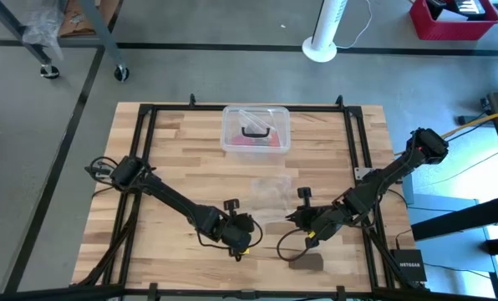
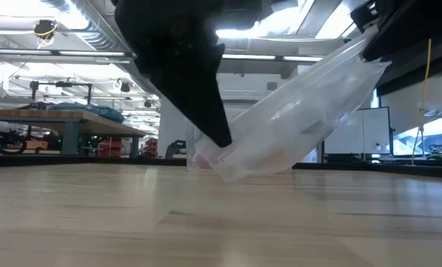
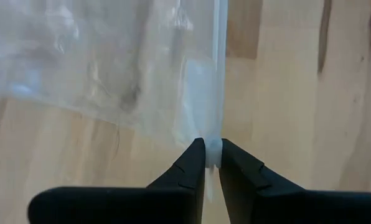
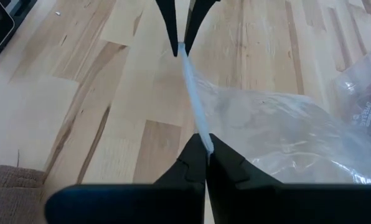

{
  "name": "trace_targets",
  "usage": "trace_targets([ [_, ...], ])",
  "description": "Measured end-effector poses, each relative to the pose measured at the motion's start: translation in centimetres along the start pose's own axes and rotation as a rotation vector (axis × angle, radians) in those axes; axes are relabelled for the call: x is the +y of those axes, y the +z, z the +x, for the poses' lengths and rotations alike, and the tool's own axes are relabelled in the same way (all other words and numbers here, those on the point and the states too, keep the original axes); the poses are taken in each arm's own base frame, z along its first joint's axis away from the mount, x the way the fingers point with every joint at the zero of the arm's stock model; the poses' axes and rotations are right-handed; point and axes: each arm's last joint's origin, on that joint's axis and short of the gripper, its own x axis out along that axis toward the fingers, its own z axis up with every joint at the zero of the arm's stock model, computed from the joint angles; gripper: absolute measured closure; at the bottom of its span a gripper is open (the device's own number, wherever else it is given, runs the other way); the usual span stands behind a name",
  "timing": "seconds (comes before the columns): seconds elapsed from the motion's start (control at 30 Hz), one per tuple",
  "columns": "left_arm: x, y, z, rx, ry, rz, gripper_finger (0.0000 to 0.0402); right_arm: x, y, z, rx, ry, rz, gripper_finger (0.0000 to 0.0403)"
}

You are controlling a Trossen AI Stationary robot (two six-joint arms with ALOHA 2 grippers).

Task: Roll bandage
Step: Open the transparent zip bag

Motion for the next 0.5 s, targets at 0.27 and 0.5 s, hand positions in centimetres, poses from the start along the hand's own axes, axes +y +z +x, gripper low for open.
trace_targets([
  [0.27,-0.09,0.03,0.04,0.002,-0.021,-0.001,0.0362,0.03,0.01,-0.05,0.0,0.011,0.0,0.04],
  [0.5,0.37,0.46,0.3,-0.013,-0.019,-0.092,0.029,0.03,0.01,-0.05,0.001,0.012,-0.001,0.04],
])
